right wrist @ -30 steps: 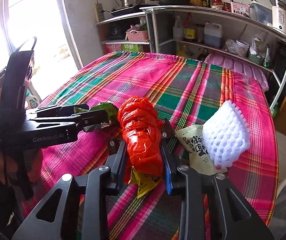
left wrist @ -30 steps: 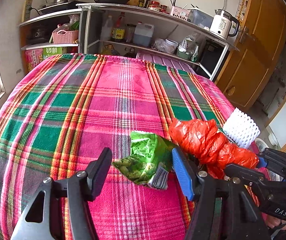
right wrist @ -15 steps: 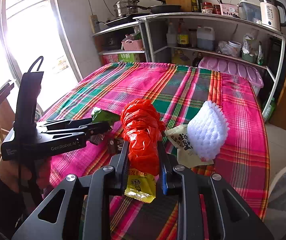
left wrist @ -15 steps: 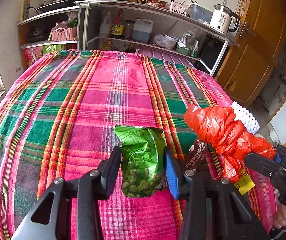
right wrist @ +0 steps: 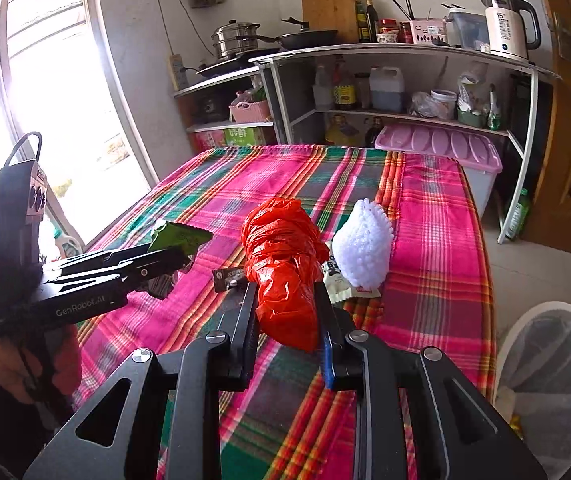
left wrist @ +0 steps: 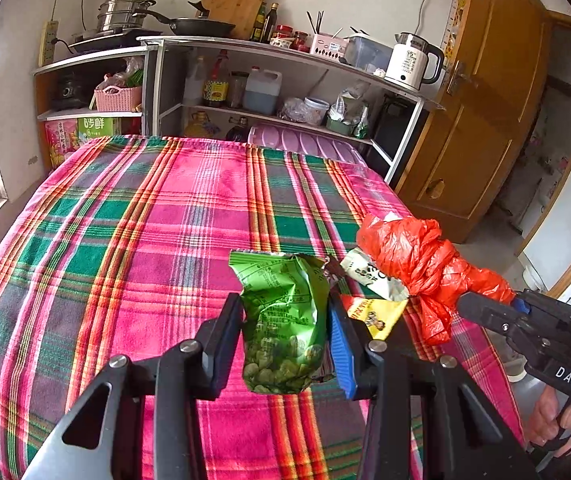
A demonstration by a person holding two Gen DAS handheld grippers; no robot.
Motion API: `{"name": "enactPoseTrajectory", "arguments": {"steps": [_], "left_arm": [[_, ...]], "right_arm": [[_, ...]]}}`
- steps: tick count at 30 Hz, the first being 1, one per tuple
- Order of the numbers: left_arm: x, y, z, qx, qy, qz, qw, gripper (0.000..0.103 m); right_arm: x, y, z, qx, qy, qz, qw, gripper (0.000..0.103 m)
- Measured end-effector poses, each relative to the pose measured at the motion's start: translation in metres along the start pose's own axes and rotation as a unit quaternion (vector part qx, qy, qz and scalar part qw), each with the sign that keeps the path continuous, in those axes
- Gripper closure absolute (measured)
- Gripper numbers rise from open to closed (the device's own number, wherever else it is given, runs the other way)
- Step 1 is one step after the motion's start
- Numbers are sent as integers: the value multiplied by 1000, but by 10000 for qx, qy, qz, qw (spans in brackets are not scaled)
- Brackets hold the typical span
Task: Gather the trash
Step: 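Carry the green snack bag and red plastic bag over the bin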
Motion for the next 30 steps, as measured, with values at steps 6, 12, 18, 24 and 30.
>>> {"name": "enactPoseTrajectory", "arguments": {"steps": [6,12,18,24,30], "left_arm": [[35,4,9,89,-186,-175,9996,60],[74,5,6,48,-377,-402,9985,60],[111,10,3,53,-564,-578,9967,60],[151,21,-2,96,-768,-780,9939,59],[197,27,-12,106,-1020,-1001,9897,59]], "right_arm": [[16,-8,24,123,-84,-137,9998,77],[42,-15,45,232,-241,-356,9988,77],[77,-20,69,378,-426,-617,9965,77],[112,-24,91,541,-659,-858,9927,77],[150,-29,113,679,-908,-1121,9872,77]]}}
Point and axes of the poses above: each gripper's, at about its wrist camera, not at the fingertips, and z roughly against the way its jaws point, x to its right, y to its top, the point moved 10 cm from there along -z, roughly the way its jaws point, and after that the axes turned 13 degrees about -z, right-handed, at the moved point
